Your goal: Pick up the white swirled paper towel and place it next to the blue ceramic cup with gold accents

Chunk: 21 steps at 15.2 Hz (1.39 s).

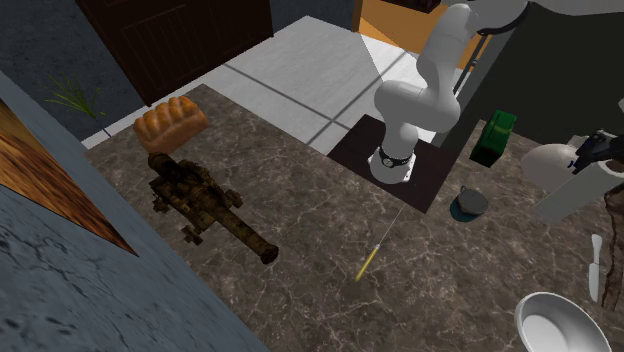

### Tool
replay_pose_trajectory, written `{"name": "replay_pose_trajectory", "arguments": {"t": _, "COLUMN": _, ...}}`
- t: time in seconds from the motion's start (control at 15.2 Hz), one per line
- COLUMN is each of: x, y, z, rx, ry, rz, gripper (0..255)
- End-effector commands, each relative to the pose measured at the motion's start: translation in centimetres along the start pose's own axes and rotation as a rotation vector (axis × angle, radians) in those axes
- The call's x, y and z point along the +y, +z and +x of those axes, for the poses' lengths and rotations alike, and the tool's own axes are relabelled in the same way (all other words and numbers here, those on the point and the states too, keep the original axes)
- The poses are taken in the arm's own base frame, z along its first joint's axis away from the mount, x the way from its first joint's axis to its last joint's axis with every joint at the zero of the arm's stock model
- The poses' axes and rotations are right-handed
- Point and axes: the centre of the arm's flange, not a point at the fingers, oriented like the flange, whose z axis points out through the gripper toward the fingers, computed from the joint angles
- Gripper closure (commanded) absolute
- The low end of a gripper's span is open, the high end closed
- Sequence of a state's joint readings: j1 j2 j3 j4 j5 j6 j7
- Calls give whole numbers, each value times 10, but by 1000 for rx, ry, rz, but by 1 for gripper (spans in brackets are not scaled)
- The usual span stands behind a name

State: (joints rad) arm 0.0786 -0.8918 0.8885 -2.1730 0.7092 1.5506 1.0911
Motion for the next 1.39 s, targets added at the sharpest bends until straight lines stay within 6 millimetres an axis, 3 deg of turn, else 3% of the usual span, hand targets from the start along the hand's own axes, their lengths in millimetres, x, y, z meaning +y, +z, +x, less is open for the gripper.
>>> {"name": "replay_pose_trajectory", "arguments": {"t": 0.0, "x": 0, "y": 10, "z": 0, "rx": 0, "ry": 0, "rz": 0, "gripper": 255}}
{"name": "replay_pose_trajectory", "arguments": {"t": 1.32, "x": 5, "y": 116, "z": 4, "rx": 0, "ry": 0, "rz": 0, "gripper": 255}}
